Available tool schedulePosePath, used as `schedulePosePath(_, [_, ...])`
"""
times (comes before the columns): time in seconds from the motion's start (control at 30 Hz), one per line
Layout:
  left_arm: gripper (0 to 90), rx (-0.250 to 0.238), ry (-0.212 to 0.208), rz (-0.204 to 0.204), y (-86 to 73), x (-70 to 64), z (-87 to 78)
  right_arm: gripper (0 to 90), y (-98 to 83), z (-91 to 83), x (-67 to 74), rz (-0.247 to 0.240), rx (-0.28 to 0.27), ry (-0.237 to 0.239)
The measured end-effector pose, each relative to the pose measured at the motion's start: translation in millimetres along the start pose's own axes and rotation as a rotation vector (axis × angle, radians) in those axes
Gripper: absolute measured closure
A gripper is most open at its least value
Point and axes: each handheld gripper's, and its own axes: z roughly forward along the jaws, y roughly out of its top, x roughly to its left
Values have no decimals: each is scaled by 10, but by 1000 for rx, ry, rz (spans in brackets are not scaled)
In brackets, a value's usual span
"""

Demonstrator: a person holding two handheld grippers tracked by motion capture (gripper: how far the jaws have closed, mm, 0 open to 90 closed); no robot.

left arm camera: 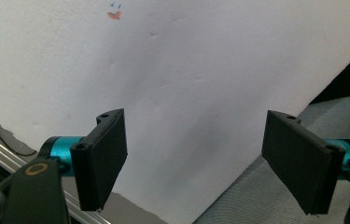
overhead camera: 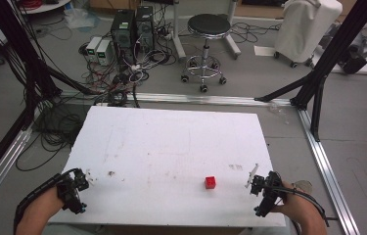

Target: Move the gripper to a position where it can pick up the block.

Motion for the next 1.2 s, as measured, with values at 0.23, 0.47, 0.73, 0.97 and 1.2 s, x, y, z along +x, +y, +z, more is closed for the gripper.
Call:
schedulePosePath(0.23, [225,-3,4,3,8,-1,-14,61,-14,-8,-3,1,-2,-9])
schedulePosePath(0.47, [225,-7,3,1,4,-5,-16,61,-9,-4,-4,1,-3,-8])
schedulePosePath(0.73, [225,-14,3,2,3,-7,-44,61,-7,3,-2,6,-6,-5])
schedulePosePath(0.97, [225,-21,0,-3,-8,-4,-59,61,13,5,7,8,-10,-2])
schedulePosePath(1.2, [225,-25,1,-9,-33,12,-71,61,2,-38,-12,8,-27,-27])
